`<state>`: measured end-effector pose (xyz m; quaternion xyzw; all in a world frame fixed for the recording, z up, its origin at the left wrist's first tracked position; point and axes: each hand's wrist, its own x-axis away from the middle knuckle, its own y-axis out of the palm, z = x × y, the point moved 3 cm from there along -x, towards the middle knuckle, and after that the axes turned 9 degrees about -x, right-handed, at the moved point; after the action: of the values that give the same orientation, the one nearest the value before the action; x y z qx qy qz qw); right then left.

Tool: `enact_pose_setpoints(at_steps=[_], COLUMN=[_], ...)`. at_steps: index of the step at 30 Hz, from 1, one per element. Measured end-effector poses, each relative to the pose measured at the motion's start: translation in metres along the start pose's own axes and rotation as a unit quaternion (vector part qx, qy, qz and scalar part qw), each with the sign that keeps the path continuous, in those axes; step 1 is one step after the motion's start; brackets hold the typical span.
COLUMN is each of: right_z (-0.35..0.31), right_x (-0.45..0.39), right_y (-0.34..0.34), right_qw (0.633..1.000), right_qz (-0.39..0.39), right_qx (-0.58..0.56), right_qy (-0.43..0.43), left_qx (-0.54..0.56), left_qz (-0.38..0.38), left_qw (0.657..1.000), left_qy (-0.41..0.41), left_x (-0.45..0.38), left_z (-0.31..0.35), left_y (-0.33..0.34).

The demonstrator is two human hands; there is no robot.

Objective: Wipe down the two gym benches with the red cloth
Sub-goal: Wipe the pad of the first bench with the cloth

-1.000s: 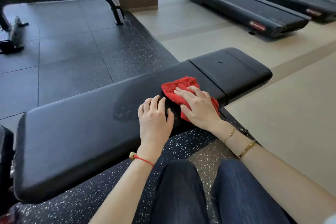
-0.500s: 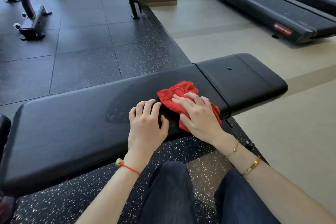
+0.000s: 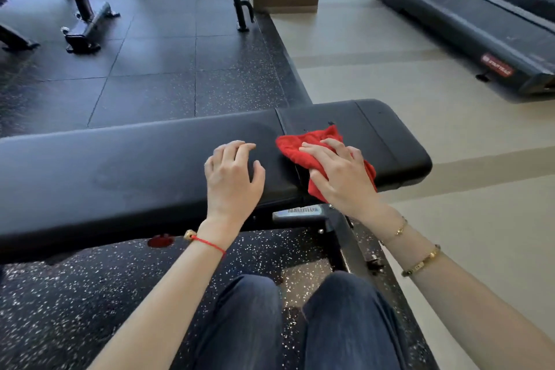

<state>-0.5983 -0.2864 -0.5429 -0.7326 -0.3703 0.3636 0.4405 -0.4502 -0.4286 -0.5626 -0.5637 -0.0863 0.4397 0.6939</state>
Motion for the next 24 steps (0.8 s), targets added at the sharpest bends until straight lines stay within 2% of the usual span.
enact_pose_setpoints(at_steps=[3,10,15,21,24], right_z=[0.022,0.07,0.049,0.056,0.076], right_x=[0.011,-0.033,-0.073,-0.029,-0.027], right_y=[0.005,0.0,0.018,0.013,0.001], right_qw=[0.999,0.999,0.999,0.994,0.995], right_qz=[-0.045,-0.013,-0.046,-0.05,-0.046], right_qx=[0.011,-0.018,-0.021,-0.041,-0.039], right_qy=[-0.027,0.031,-0.016,-0.09,-0.074], left_qx=[-0.024,-0.104,-0.096,-0.103,-0.103], left_qz=[-0.019,0.0,0.02,0.023,0.03], left_qw=[1.0,0.995,0.995,0.994,0.994], left_qy=[-0.004,0.001,0.001,0.009,0.005], left_x=[-0.007,-0.004,-0.005,-0.006,-0.005], left_z=[0.022,0.026,0.025,0.026,0.028], left_y=[0.019,0.038,0.039,0.038,0.038])
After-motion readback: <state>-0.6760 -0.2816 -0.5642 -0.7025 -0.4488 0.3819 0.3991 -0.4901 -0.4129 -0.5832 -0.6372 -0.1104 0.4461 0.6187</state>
